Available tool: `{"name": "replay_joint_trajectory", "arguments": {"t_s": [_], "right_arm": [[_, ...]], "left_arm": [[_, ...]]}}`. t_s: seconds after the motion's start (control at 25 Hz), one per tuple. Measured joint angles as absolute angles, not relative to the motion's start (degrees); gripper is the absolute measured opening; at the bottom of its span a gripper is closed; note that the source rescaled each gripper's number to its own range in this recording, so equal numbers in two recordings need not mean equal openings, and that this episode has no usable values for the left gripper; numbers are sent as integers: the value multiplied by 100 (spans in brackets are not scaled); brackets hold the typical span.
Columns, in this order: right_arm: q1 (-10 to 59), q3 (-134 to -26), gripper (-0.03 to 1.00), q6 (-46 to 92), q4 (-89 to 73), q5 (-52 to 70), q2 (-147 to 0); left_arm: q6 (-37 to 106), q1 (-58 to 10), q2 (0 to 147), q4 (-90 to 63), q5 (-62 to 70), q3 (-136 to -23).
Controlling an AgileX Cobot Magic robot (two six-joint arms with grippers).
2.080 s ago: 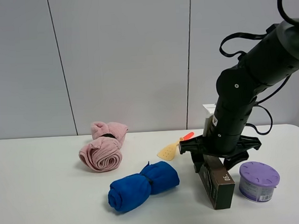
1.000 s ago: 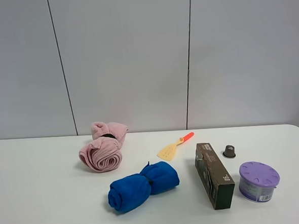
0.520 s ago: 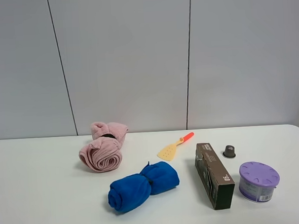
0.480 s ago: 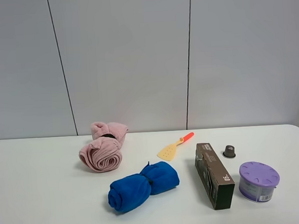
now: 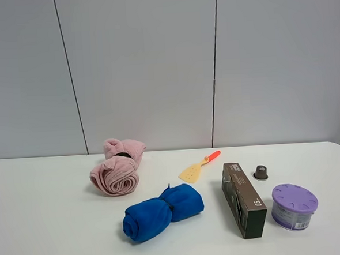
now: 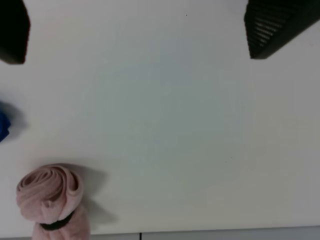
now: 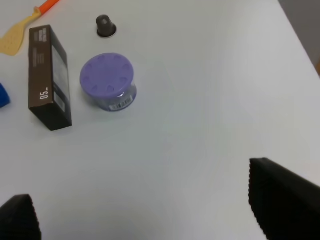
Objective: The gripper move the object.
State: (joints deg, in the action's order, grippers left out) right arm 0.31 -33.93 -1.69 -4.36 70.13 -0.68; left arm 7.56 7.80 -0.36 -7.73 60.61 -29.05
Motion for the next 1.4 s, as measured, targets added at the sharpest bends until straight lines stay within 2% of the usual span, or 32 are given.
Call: {"name": "replay_joint_trajectory", "arguments": {"t_s": [0.24, 0.6, 1.4], "right_arm": [[31, -3107, 76, -464, -639, 6965, 14], [31, -2878, 75, -568, -240, 6098, 14], [31, -2859, 72, -162, -424, 6086, 14]], "left_arm": [[756, 780, -36, -773, 6061, -2905], [756, 780, -36, -773, 6061, -2905], [756, 780, -36, -773, 6061, -2905]]}}
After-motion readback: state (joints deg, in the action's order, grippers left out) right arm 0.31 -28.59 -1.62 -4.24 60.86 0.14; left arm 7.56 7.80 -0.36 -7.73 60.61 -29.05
